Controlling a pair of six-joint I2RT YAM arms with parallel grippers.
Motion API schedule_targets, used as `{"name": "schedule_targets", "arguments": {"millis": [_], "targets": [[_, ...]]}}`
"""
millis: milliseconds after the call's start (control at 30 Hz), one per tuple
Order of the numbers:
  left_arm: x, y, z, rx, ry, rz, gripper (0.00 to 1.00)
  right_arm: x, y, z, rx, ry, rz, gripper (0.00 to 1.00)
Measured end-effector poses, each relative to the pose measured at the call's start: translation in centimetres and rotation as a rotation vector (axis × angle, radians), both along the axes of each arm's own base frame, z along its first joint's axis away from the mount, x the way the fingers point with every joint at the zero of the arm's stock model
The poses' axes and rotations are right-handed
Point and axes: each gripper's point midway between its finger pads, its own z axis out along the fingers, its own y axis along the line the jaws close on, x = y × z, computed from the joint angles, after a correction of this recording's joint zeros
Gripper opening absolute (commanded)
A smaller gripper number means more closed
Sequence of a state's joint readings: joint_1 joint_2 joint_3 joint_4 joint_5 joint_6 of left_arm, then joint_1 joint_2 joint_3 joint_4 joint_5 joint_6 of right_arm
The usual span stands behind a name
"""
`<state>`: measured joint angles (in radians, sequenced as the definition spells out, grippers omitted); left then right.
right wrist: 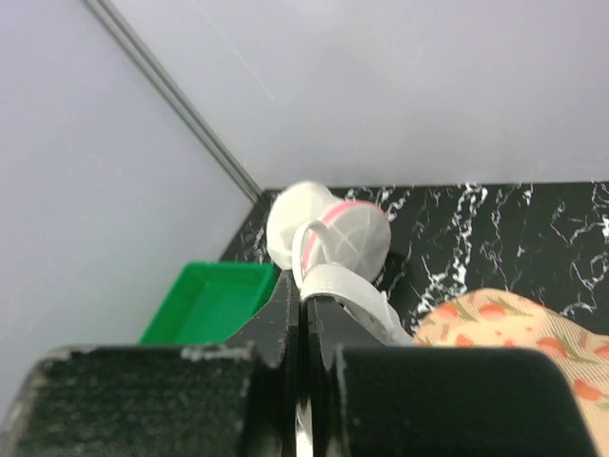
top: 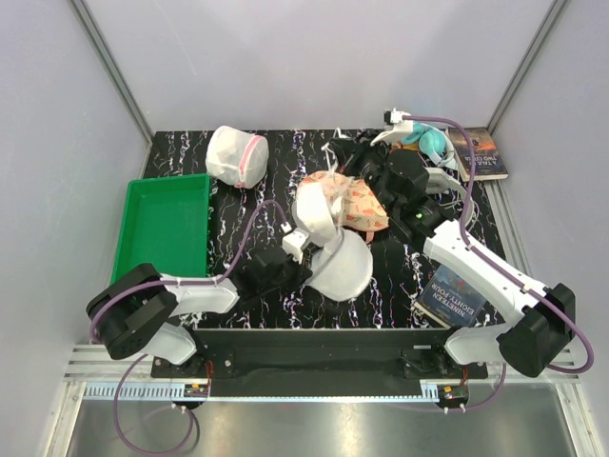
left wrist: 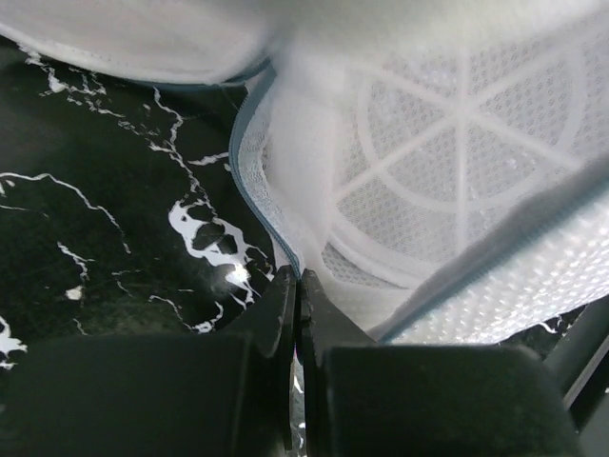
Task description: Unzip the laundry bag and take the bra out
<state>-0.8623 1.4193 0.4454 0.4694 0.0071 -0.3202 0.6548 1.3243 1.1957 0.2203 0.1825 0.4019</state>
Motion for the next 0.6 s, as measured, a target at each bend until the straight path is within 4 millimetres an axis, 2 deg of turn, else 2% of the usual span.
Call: {"name": "schedule_targets", "arguments": {"millis": [133, 267, 300, 333, 367, 433, 500, 567, 600], "targets": [[-0.4, -0.1, -0.4, 0.030, 0.005, -0.009, 0.00, 0.3, -0.4, 1.6, 0.070, -0.035, -0.023, 0.00], [-0.6, 0.5, -0.6, 0.054, 0.017, 0.003, 0.02, 0.4, -0.6, 2.1, 0.085, -0.046, -0.037, 0.00], [-0.6, 0.6, -0.4, 0.053, 0.015, 0.006, 0.08, 0.4, -0.7, 2.1, 0.081, -0.047, -0.038, 0.00], [-0.6, 0.6, 0.0, 0.048, 0.010, 0.008, 0.20, 0.4, -0.7, 2.0, 0.076, -0.046, -0.038, 0.00], [-0.6, 0.6, 0.4, 0.040, 0.004, 0.009, 0.42, 0.3, -0.8, 2.0, 0.069, -0.047, -0.038, 0.00], [-0.7, 0.7, 1.4, 0.022, -0.001, 0.017, 0.59, 0.1, -0.8, 1.8, 0.048, -0.040, -0.033, 0.00], [-0.5, 0.6, 2.9, -0.003, -0.024, 0.022, 0.82, -0.2, -0.8, 1.5, 0.022, -0.030, -0.019, 0.00], [-0.3, 0.6, 4.7, -0.030, -0.055, 0.030, 0.94, -0.7, -0.7, 1.2, -0.005, -0.019, 0.003, 0.00], [-0.2, 0.7, 5.6, -0.041, -0.071, 0.035, 0.96, -0.9, -0.8, 1.0, -0.019, -0.013, 0.012, 0.00]]}}
